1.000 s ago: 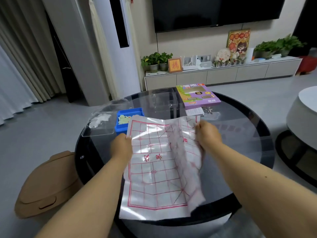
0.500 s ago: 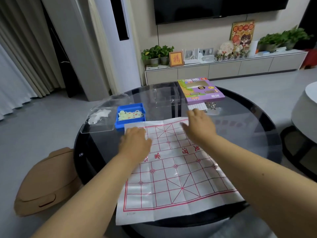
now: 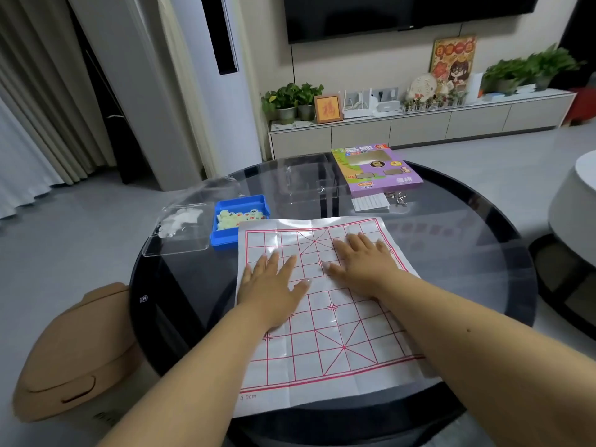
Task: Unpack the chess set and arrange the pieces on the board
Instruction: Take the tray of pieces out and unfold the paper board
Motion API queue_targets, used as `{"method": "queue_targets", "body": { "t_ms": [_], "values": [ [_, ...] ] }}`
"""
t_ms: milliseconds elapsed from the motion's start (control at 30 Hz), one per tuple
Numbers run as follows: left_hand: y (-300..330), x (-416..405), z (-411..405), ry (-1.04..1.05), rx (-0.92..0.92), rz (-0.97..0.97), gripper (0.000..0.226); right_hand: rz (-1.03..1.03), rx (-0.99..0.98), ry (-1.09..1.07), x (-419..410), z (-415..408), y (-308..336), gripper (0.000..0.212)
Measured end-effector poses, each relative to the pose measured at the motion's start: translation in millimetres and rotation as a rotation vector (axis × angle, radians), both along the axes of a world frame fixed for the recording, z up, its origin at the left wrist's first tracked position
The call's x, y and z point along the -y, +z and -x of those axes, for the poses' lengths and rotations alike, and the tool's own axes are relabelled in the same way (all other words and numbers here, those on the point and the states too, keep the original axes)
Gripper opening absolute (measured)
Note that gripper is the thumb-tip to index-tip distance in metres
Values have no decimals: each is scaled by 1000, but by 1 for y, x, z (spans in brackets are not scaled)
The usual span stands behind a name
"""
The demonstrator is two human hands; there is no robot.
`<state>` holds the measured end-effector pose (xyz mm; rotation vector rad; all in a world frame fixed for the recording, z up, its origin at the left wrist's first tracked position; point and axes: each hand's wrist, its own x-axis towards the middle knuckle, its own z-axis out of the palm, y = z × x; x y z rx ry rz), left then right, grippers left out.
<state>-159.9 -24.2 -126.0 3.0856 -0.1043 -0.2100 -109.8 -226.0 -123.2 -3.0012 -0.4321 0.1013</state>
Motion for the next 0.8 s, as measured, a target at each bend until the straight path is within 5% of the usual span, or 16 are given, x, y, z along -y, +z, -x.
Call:
{"method": "queue_targets", "body": {
  "t_ms": [233,433,533,633,800],
  "values": [
    [3,5,-2,35,73,94,67,-19,56,19,-16,-4,2,76],
    [24,-21,-12,444,586,548,36,-63,56,91,-49,-2,12,76],
    [34,-62,-30,955,459,1064,34,-102,71,152,-65,-1,14,73],
    [40,-84,-41,1069,229,1603,40,-142,77,193,-73,1,10,68],
    [43,-84,-68,1228,168,1637,31,-110,106,243,-72,6,-1,68]
  ]
}}
